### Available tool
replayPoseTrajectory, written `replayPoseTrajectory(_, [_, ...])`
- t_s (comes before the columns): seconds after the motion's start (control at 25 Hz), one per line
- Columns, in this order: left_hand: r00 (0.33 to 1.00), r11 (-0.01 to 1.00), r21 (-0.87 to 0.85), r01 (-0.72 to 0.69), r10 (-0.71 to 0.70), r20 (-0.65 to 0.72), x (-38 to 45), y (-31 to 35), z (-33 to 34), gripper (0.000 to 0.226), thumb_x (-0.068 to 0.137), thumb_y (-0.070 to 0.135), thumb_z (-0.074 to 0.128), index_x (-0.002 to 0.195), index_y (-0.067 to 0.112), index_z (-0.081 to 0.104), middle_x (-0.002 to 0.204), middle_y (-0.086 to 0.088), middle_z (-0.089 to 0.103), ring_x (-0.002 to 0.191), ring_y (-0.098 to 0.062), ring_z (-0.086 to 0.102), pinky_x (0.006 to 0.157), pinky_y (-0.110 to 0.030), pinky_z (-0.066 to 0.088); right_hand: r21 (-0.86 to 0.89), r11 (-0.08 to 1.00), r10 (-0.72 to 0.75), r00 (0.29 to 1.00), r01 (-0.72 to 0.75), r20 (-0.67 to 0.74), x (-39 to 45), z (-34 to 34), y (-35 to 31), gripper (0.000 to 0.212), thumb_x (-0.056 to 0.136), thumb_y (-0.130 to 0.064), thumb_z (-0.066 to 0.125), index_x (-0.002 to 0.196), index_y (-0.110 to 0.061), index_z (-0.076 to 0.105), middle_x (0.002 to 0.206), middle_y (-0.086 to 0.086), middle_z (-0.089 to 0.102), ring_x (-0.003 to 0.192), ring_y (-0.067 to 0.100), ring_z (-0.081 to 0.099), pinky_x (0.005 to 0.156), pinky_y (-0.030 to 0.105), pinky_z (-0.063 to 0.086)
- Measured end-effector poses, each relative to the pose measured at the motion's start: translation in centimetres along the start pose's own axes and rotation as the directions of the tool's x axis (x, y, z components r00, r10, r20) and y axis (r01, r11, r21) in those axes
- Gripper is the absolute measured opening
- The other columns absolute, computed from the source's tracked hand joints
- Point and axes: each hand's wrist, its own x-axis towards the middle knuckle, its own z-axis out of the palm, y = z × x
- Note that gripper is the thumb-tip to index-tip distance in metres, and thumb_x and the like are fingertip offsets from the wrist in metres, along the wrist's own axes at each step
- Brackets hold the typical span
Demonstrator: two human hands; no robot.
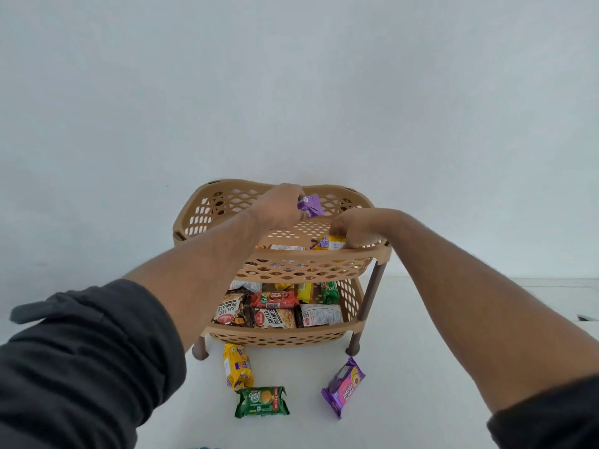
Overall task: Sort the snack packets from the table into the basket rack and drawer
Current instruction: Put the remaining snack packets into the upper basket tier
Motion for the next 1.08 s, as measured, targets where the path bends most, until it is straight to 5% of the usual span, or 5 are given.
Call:
replayPoseTrajectory(0.28, [0.991,0.97,0.24,-0.028,-0.005,0.135,2.7,-0.4,1.8,0.014,0.098,0.018,0.061,0.107,0.007,0.062,0.104,-0.008,0.064,0.081,-0.019,0.054,0.058,-0.029,0.037,0.019,0.999,0.026,0.997,-0.028,0.069,1.4,0.8,0.1,0.049,0.088,-0.001,0.053,0.131,-0.024,0.062,0.123,0.001,0.065,0.108,0.021,0.06,0.096,0.04,0.052])
replayPoseTrajectory(0.56, [0.97,0.937,0.348,-0.017,-0.068,0.232,4.5,-1.5,4.0,0.034,0.1,0.019,0.061,0.132,0.007,0.061,0.126,-0.009,0.066,0.112,-0.026,0.063,0.091,-0.037,0.052,0.092,0.995,0.025,0.993,-0.036,0.118,2.2,1.1,0.4,0.045,0.09,0.001,0.054,0.127,-0.024,0.063,0.116,0.0,0.067,0.104,0.017,0.063,0.097,0.041,0.054])
replayPoseTrajectory(1.08, [0.952,0.936,0.352,0.023,-0.127,0.277,5.0,-1.1,5.8,0.049,0.092,0.02,0.072,0.138,0.013,0.057,0.126,-0.007,0.065,0.109,-0.024,0.063,0.096,-0.038,0.054,0.163,0.987,-0.015,0.999,0.008,0.037,1.8,1.4,0.6,0.055,0.09,-0.012,0.069,0.142,-0.021,0.052,0.13,0.0,0.063,0.117,0.021,0.058,0.104,0.04,0.048])
